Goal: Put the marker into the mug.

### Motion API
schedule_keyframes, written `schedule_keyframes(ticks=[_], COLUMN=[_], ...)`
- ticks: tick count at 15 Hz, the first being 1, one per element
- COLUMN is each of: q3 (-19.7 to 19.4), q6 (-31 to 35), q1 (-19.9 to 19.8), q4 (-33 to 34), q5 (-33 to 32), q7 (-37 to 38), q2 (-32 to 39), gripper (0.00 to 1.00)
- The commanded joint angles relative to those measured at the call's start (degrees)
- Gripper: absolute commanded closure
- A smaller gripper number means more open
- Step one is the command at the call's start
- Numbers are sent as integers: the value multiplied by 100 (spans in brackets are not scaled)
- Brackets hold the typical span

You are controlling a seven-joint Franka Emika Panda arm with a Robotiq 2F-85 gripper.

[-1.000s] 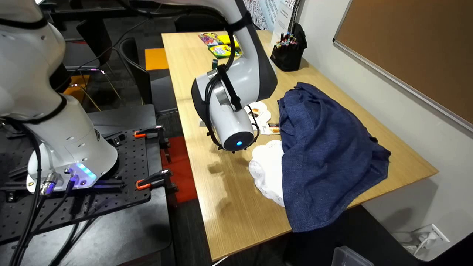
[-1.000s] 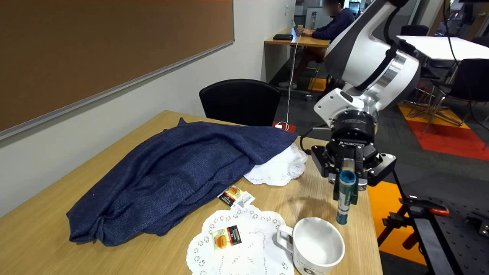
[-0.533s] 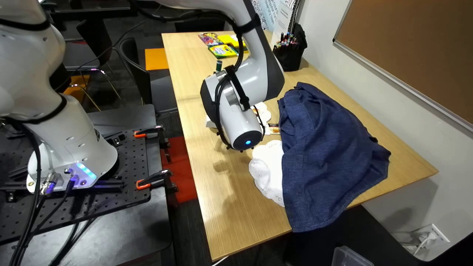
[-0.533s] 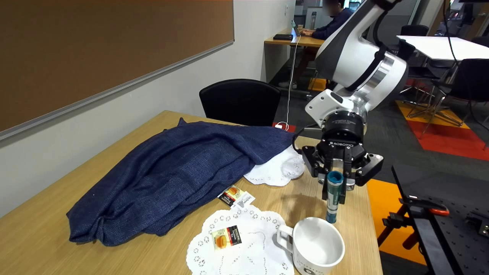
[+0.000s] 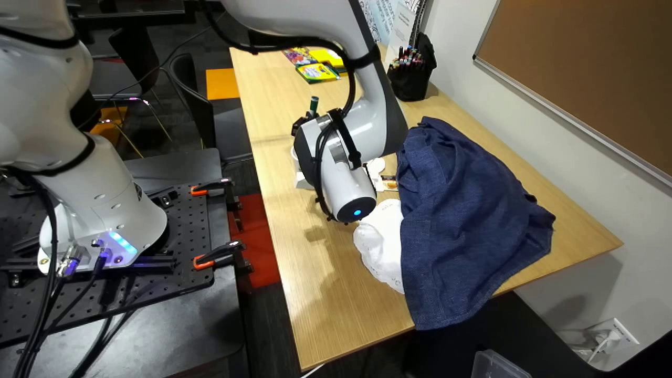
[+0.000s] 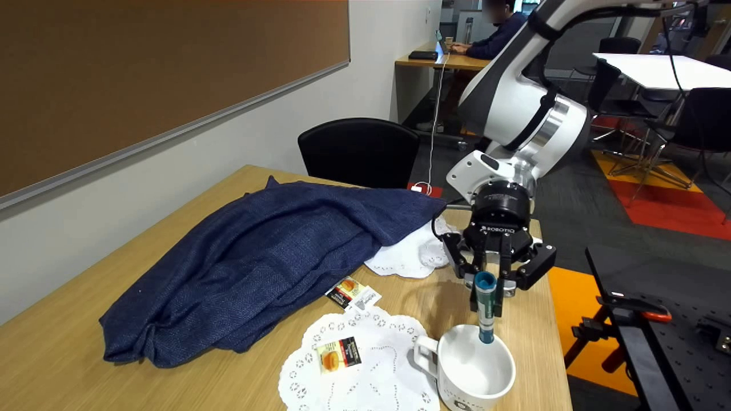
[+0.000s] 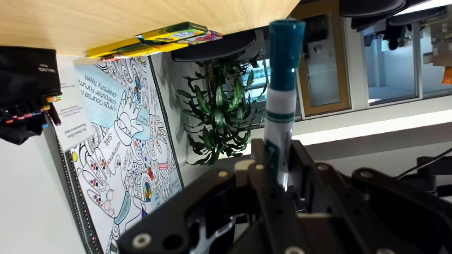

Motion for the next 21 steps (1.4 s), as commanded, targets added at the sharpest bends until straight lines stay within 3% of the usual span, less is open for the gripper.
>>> schedule_keyframes(ticks=[1,2,12,13,14,16,21], q3=[74,342,1370,1454,1527,1678,2028], q6=[-248,-162,-32,-12,15,46,124], q1=[-102,-372,-1492,-1593,-1685,-1875,-2294], q4=[269,303,628,648,650,672,643], q5=[101,48,-99,-125,-143,-183,-283], q7=[0,0,0,0,0,0,0], q2=[362,420,1002,1051,1089,1177,1271], gripper=[95,95,95,83,55,47,9])
